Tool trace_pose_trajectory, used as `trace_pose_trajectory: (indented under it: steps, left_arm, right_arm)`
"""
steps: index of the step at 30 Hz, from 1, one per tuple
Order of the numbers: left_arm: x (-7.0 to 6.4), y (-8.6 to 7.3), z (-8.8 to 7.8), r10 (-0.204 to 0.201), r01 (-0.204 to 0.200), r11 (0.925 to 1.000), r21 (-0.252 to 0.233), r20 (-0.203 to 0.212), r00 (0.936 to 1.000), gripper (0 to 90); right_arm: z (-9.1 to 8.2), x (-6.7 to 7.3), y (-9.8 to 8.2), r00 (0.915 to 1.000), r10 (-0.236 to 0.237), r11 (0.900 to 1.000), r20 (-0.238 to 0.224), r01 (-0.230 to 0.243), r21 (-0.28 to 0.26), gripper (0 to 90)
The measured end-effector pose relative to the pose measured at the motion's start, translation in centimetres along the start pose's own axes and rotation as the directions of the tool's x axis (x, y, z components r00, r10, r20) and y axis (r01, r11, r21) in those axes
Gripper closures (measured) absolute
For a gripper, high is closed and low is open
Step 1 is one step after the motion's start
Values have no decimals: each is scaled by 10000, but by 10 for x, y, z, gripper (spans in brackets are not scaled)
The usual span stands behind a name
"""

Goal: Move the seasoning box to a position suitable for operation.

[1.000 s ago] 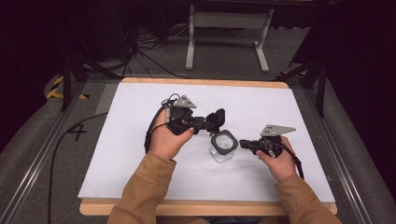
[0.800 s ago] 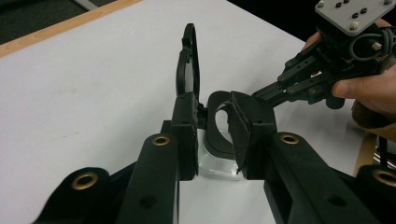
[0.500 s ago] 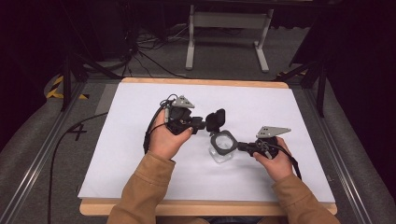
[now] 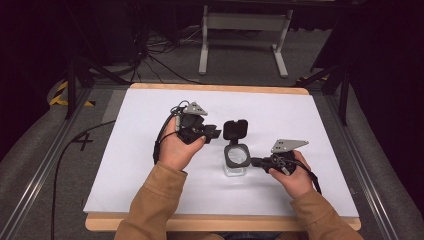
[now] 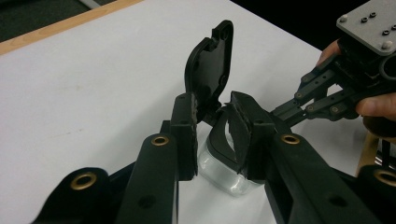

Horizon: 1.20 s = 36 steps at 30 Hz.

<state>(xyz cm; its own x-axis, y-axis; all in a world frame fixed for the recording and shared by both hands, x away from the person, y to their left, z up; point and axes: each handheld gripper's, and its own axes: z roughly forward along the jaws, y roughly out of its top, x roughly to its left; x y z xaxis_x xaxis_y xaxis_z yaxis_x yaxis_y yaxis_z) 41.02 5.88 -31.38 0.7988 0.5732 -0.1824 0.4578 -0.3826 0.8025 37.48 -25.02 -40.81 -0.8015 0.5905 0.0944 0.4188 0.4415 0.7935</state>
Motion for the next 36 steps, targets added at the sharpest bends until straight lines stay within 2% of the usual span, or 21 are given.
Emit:
trace_pose_trajectory:
  steps: [7, 12, 19, 20, 21, 25, 30, 34, 35, 36]
  left_arm:
    - [0, 0, 0, -32, 32, 10000, -33, -4, 10000, 720]
    - [0, 0, 0, -93, 93, 10000, -35, 24, 10000, 716]
    - [4, -6, -9, -193, 194, 9998, 60, -57, 9998, 681]
    - [5, -9, -12, -269, 271, 9996, 102, -190, 9995, 681]
    - [7, -10, -15, -179, 185, 9996, 222, -264, 9995, 677]
    - [11, -19, -26, -486, 498, 9985, 209, -563, 9972, 660]
    - [18, -28, -36, -831, 854, 9961, 225, -895, 9925, 642]
    - [24, -35, -42, -1059, 1088, 9938, 210, -1077, 9885, 621]
    - [26, -36, -43, -1067, 1103, 9936, 253, -1136, 9878, 604]
    - [28, -38, -43, -1166, 1197, 9926, 186, -1216, 9857, 604]
  right_arm:
    - [0, 8, 0, 9998, -154, 9998, -123, 155, 108, 900]
    - [-1, 7, 1, 9998, -153, 9999, -129, 154, 56, 900]
    - [-25, 1, 11, 9996, -115, 9992, 267, 125, -392, 877]
    - [-31, -2, 15, 9994, -52, 9986, 329, 69, -524, 857]
    - [-37, -5, 17, 9990, 4, 9981, 439, 22, -608, 852]
    - [-51, -20, 24, 9968, 283, 9969, 748, -226, -755, 811]
    - [-61, -35, 26, 9928, 558, 9949, 1064, -463, -897, 788]
    - [-67, -47, 25, 9861, 718, 9946, 1495, -595, -847, 753]
    - [-70, -54, 23, 9826, 858, 9937, 1645, -725, -849, 745]
    - [-70, -54, 23, 9826, 858, 9937, 1645, -725, -849, 745]
